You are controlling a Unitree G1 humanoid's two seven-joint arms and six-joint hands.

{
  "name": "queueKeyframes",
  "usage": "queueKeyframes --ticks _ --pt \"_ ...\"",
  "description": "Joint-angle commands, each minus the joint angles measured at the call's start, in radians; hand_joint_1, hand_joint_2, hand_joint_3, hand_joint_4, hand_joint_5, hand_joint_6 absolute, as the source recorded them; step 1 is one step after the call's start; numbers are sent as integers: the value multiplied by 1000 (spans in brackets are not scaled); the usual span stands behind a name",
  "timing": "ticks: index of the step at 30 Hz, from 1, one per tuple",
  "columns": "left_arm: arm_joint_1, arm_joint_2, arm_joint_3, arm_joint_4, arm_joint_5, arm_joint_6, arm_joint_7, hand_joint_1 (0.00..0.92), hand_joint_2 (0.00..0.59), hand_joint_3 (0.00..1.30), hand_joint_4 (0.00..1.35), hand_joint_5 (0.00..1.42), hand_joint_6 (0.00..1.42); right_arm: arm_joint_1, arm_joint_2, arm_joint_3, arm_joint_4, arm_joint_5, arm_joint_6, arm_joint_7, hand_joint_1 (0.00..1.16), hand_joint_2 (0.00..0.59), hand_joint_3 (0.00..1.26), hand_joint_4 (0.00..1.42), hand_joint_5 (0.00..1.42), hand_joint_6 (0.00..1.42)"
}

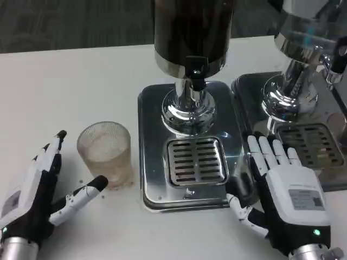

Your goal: Grasp the cup under the faucet to collect the drink, then remove the cup.

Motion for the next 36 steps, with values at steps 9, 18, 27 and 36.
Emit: queueKeyframes --ticks 9,18,27,36 --pt "-140 -17 -83 150 59 -17 51 49 0 0 0 0 0 6 -5 1 -26 -3 3 6 295 432 31 0 0 16" --pt "-193 -39 -117 245 56 -37 75 90 1 0 0 128 175 20 -3 5 -47 -6 16 13 302 425 44 0 0 30" --pt "-222 -37 -146 293 59 -58 112 116 2 0 65 411 611 18 -9 7 -59 -6 14 34 310 424 54 0 0 44" --pt "-226 -39 -184 294 87 -47 195 291 57 192 409 687 904 22 -7 7 -62 1 11 35 324 417 56 0 0 74"
